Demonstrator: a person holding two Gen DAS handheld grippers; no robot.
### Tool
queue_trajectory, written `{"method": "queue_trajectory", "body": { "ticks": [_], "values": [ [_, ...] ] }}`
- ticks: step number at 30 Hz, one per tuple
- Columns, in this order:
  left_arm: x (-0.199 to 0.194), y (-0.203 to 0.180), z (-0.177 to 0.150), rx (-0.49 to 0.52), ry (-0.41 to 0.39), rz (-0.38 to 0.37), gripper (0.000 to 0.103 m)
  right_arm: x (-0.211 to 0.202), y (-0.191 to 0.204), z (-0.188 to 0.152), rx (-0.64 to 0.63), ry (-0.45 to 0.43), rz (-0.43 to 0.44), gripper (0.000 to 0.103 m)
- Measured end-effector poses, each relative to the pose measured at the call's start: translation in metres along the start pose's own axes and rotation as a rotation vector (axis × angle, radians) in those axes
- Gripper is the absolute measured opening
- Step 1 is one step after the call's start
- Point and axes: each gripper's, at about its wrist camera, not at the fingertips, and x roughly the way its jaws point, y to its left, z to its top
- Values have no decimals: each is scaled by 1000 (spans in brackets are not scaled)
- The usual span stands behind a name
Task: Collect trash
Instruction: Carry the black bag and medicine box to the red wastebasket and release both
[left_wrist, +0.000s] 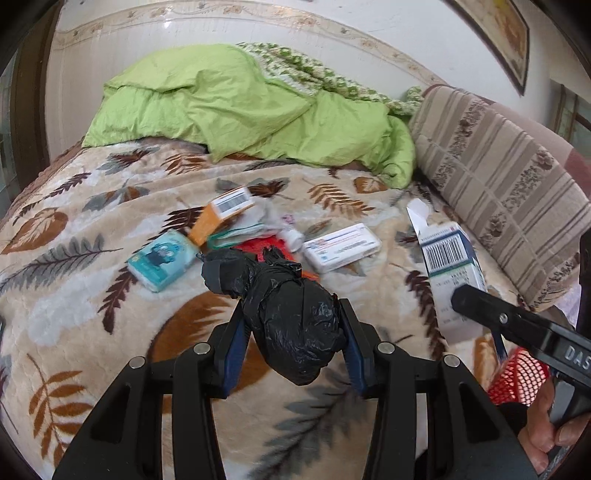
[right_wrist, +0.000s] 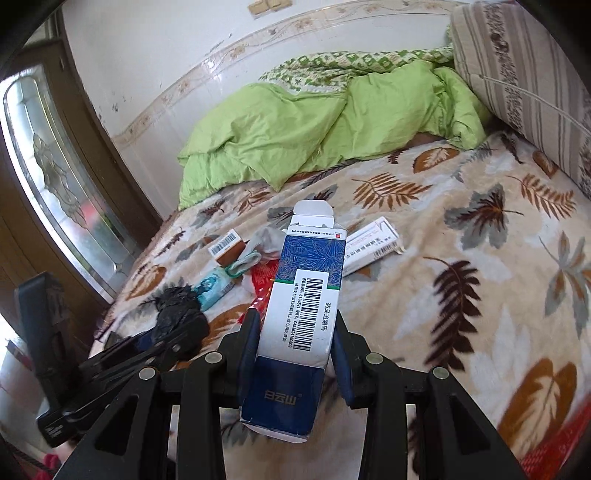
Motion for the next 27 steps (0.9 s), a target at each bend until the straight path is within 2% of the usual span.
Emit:
{"method": "queue_trajectory", "body": {
  "ticks": [3,6,9,15,21,22,23,24,27],
  "values": [
    [-12,-36,-1,45,7,-83,44,-45,-16,-5,37,-30,2,39],
    [-21,-74,-1,97,25,-180,44,-94,-41,-12,67,-69,-37,39],
    [-28,-121,-6,170,53,-285,44,-141,-74,-24,114,-102,-112,39],
    [-23,-214,-23,302,158,-477,45,-221,-155,-58,279,-145,-321,39],
    [-12,-301,-49,419,265,-643,46,-256,-202,-87,394,-129,-425,41],
    [-9,-313,-53,436,280,-656,49,-258,-206,-89,405,-123,-433,41],
    [-6,-321,-56,449,297,-654,61,-258,-212,-91,424,-117,-442,46],
    [-4,-327,-59,452,305,-647,67,-260,-215,-93,442,-118,-452,55],
    [-5,-322,-58,436,302,-647,67,-264,-220,-93,466,-141,-460,61]
  ]
}}
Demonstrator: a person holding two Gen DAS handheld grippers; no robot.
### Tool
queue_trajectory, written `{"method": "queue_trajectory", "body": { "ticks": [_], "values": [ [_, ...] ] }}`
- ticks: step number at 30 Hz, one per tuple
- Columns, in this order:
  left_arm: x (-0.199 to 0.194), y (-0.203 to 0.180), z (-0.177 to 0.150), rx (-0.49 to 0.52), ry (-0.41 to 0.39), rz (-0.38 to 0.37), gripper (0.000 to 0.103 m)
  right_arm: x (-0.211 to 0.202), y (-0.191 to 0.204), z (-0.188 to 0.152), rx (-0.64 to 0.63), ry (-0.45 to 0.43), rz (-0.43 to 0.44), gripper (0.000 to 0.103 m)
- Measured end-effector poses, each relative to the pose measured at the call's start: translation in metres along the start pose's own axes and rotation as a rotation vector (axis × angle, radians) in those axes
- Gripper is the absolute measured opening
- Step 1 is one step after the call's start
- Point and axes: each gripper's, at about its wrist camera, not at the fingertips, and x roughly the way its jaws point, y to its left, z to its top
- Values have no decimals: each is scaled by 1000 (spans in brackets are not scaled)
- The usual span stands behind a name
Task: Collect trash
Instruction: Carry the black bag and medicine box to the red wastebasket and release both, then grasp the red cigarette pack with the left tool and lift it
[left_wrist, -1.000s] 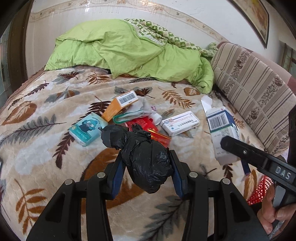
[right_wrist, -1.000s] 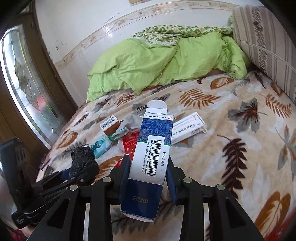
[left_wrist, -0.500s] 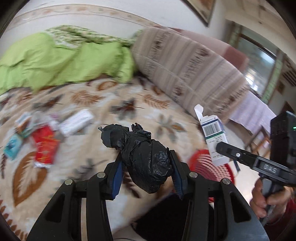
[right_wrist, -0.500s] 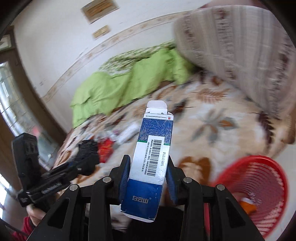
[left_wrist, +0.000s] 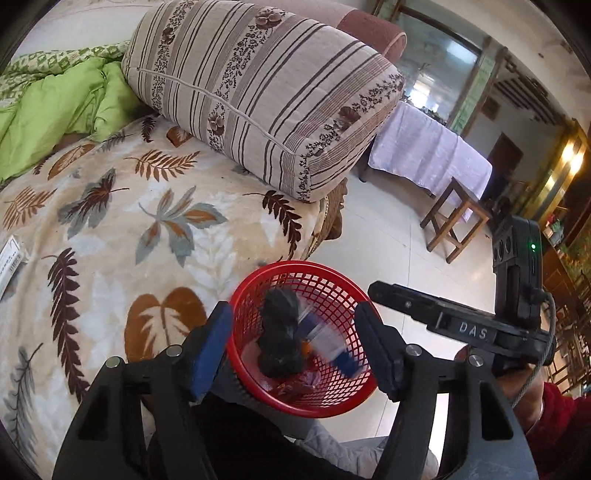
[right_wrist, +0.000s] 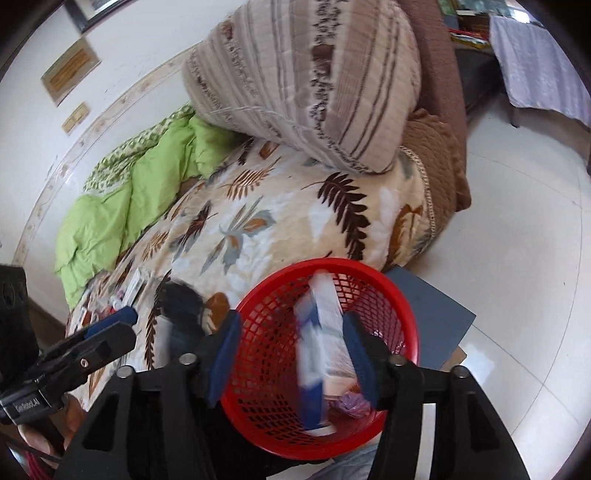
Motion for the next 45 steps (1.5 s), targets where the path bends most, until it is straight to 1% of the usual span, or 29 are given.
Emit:
{"method": "queue_trajectory", "body": {
  "ticks": [3,5,7,9,11,14,15,17,19,22,24,26,29,33,36,37,38,39,42,45],
  "values": [
    [-19,17,-2,-26,-34,44,67,0,13,4,-46,-22,3,61],
    [-31,31,-4,-52,-55,66,68,5,28,5,-71,-13,38,61],
    [-48,46,-10,-74,-77,113,70,15,52,5,-109,6,85,61],
    [-64,61,-18,-93,-95,174,70,25,80,1,-163,23,132,61],
    [-80,80,-26,-122,-109,223,71,41,117,-4,-242,47,175,61],
    [-109,116,-41,-186,-135,293,74,66,168,-14,-318,96,242,61],
    [-118,129,-46,-206,-145,328,76,73,180,-17,-338,102,258,61],
    [-137,160,-58,-260,-162,428,78,91,213,-23,-406,103,269,63],
    [-148,188,-67,-315,-168,481,81,113,241,-31,-444,116,278,64],
    [-156,233,-80,-397,-156,593,82,142,263,-39,-440,160,297,64],
    [-154,259,-88,-442,-134,656,83,154,271,-44,-426,192,311,64],
    [-147,282,-92,-478,-115,677,83,155,275,-46,-442,187,326,64],
    [-129,311,-91,-516,-57,691,83,159,274,-45,-424,217,334,64],
    [-107,325,-81,-474,-8,760,83,166,271,-37,-402,234,329,64],
    [-93,340,-80,-500,32,805,81,180,280,-27,-420,246,319,64],
    [-91,344,-81,-513,32,808,77,186,285,-22,-430,244,312,64],
    [-91,345,-81,-520,31,801,62,192,291,-15,-438,241,313,64],
    [-92,346,-81,-520,30,805,59,199,299,-8,-449,240,317,64],
    [-99,344,-84,-530,3,794,59,222,327,10,-495,234,333,64],
    [-109,343,-90,-558,-20,777,59,260,360,24,-532,258,346,64]
  ]
}}
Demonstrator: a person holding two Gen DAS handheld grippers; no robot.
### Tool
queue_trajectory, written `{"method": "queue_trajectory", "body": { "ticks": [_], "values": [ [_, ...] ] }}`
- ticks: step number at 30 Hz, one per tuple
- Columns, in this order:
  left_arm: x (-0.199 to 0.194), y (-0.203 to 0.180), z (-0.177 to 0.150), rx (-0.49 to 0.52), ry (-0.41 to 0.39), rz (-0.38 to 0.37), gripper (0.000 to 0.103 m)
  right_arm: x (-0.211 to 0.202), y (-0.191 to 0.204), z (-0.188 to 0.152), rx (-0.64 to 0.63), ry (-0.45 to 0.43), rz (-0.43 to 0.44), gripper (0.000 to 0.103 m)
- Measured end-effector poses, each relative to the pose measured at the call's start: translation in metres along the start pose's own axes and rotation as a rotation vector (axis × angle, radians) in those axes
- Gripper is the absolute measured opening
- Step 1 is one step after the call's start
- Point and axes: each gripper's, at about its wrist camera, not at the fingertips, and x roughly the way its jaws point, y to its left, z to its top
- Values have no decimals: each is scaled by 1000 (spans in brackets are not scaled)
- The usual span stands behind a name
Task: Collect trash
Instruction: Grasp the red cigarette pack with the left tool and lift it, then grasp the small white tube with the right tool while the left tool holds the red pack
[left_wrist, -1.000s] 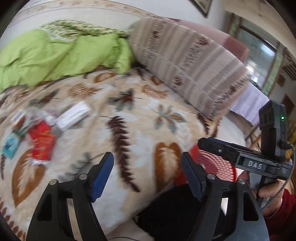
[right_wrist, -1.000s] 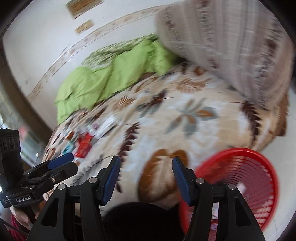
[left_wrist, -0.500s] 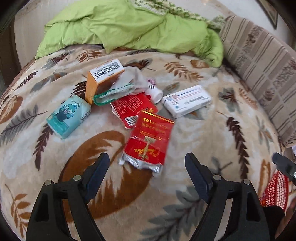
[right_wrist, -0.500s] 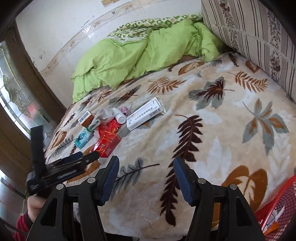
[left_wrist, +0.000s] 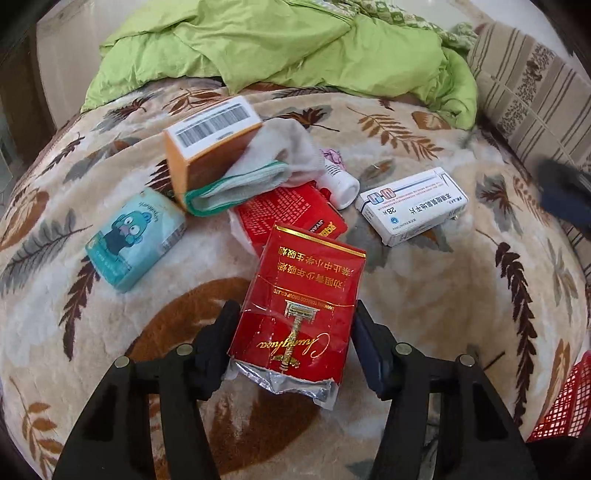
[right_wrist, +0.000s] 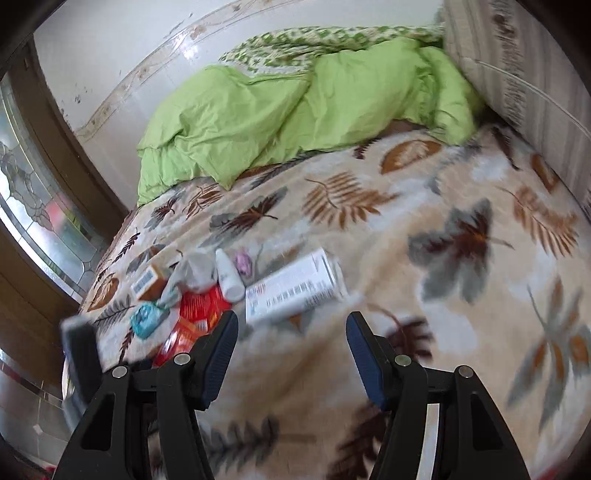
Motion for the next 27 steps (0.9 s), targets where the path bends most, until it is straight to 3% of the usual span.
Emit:
{"method": "queue_trajectory", "body": {
  "ticks": [4,6,10,14,18,22,27],
  "values": [
    [-7,7,-2,-3,-13,-21,59,62,-3,41,-1,33,0,64],
    [-8,9,-2,2,-14,-30,59,96,-9,54,6,96,20,64],
    [-10,13,-1,15,-19,-33,59,134,-24,57,42,183,28,62],
    [-13,19,2,5,-27,-52,59,122,-23,37,23,215,72,57],
    [-19,26,3,-14,-38,-69,59,77,-8,15,-52,162,59,58],
    [-24,28,1,-24,-45,-75,59,56,3,-17,-54,257,114,59],
    [-30,30,-2,-29,-59,-76,59,37,21,-53,-133,267,106,59]
  ]
}}
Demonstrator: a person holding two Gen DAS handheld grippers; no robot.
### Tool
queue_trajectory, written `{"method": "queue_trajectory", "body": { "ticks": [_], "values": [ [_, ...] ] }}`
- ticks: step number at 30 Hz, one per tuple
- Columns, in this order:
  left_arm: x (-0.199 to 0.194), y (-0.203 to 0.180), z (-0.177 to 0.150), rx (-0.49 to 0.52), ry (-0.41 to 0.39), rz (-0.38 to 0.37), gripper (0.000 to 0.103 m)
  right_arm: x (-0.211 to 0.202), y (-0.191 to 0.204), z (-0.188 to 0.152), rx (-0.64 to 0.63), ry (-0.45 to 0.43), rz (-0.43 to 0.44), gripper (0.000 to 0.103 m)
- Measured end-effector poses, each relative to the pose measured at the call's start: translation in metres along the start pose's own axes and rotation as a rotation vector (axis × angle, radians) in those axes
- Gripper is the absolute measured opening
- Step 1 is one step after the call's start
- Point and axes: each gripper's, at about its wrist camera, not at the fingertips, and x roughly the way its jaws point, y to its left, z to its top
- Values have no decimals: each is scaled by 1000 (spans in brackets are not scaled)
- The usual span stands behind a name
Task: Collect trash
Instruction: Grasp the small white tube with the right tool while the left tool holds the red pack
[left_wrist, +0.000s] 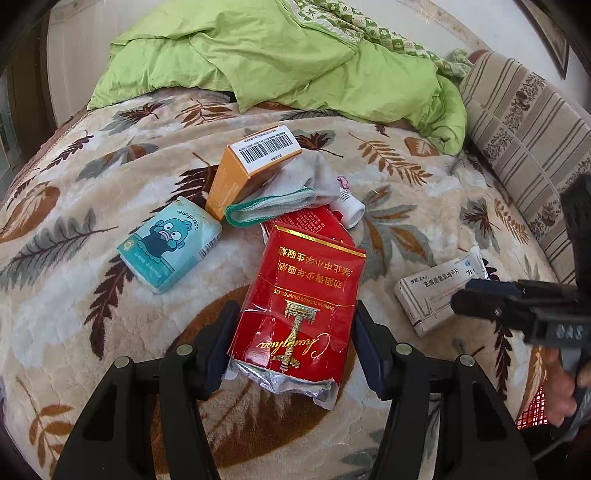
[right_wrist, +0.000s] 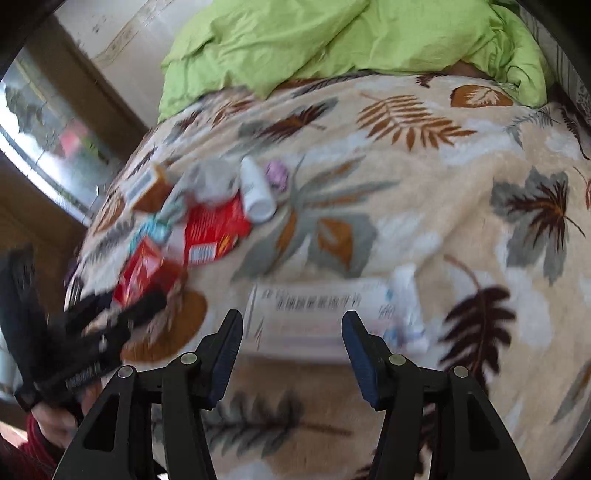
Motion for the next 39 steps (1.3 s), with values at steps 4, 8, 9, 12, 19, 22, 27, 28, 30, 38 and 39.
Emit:
{"method": "queue_trajectory", "body": {
  "ticks": [4,8,9,12,19,22,27,28,30,38,39],
  "values": [
    [-1,-1,-2,9,1,-3,59,-12,-4,14,2,-94,-30,59],
    [-2,-5,-3,29,-9,3,59,5,-22,42,42,-113,-148,59],
    [-2,-5,-3,34,-11,8,59,7,-29,45,54,-126,-191,59],
    [-3,-3,-4,43,-15,18,59,2,-44,43,110,-140,-165,59],
    [-4,-1,-2,34,-12,-19,59,4,-46,15,109,-100,-220,50],
    [-6,-7,-2,49,-18,-24,59,8,-44,8,101,-90,-210,25],
    [-11,-10,-4,70,-45,-11,59,-21,-28,-2,99,-219,-211,9],
    [-12,-10,-4,67,-51,-11,59,-31,-22,-4,95,-264,-212,8],
    [-15,-11,-4,60,-61,-13,59,-45,-10,-9,77,-336,-225,8],
    [-35,-20,-13,73,-136,-17,59,-86,30,-36,61,-525,-189,8],
    [-37,-21,-15,74,-142,-12,59,-88,34,-40,55,-531,-181,7]
  ]
}}
